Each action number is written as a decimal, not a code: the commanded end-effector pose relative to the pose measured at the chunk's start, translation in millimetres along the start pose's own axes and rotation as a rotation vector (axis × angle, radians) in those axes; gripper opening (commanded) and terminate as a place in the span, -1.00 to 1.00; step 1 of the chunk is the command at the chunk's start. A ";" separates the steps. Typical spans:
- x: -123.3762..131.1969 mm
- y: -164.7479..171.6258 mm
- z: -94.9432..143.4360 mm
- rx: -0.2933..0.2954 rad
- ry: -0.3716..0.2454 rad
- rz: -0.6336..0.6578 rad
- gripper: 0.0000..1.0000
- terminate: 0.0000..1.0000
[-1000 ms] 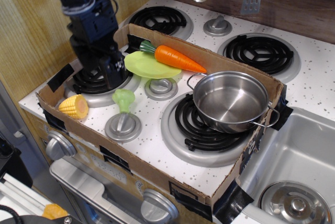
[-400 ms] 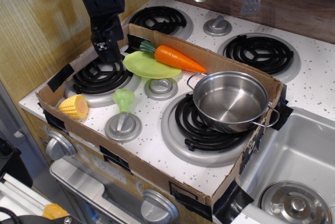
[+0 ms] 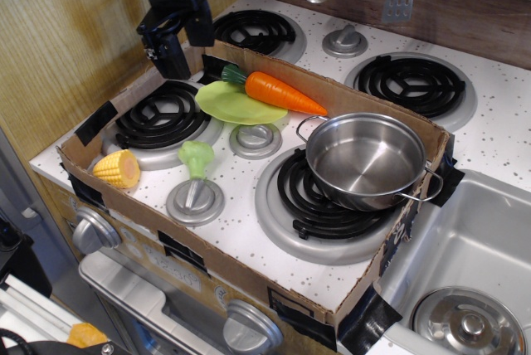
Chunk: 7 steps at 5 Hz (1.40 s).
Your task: Take carrot off plate
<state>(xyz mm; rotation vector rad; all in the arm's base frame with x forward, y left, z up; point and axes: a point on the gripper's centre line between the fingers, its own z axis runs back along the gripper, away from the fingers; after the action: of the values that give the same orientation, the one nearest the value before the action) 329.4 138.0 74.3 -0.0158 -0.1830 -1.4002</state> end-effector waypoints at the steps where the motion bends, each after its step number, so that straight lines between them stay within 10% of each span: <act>1: 22.9 19.9 -4.7 0.047 0.080 -0.066 1.00 -1.00; 7: 42.1 34.9 -37.1 0.120 0.040 0.006 1.00 -1.00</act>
<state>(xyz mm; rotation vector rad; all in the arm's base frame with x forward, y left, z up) 367.2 101.6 28.0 0.0574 -0.2069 -1.3664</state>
